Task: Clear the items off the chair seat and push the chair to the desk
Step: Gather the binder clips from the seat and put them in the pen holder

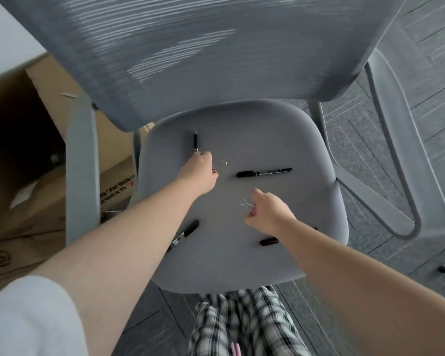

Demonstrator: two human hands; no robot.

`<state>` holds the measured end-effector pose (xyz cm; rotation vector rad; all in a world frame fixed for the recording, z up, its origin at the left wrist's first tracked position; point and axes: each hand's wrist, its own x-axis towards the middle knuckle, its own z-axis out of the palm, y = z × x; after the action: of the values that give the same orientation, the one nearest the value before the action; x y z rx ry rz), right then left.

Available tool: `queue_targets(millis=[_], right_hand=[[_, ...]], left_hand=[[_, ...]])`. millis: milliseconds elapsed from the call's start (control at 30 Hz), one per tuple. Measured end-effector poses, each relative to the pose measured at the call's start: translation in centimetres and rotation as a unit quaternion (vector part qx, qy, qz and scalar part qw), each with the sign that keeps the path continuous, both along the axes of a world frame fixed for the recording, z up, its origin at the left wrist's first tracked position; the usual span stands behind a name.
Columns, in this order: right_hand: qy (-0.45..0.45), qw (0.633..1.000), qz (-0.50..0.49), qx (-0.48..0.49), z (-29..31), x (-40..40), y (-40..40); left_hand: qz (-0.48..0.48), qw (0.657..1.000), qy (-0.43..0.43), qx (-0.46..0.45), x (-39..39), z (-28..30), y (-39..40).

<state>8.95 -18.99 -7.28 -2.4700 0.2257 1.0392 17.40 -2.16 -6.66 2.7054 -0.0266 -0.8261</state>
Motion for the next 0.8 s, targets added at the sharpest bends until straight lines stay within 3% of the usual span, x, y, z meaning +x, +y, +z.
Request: queue_targets(millis=[367, 800], right_hand=[[-0.047, 0.995, 0.066, 0.055, 7.8, 3.7, 2.6], [-0.092, 0.958, 0.231, 0.141, 22.8, 2.0, 13.6]], left_hand=[[0.052, 0.998, 0.026, 0.019, -5.4, 10.0, 2.6], [0.243, 0.966, -0.087, -0.007, -15.9, 24.9, 11.6]])
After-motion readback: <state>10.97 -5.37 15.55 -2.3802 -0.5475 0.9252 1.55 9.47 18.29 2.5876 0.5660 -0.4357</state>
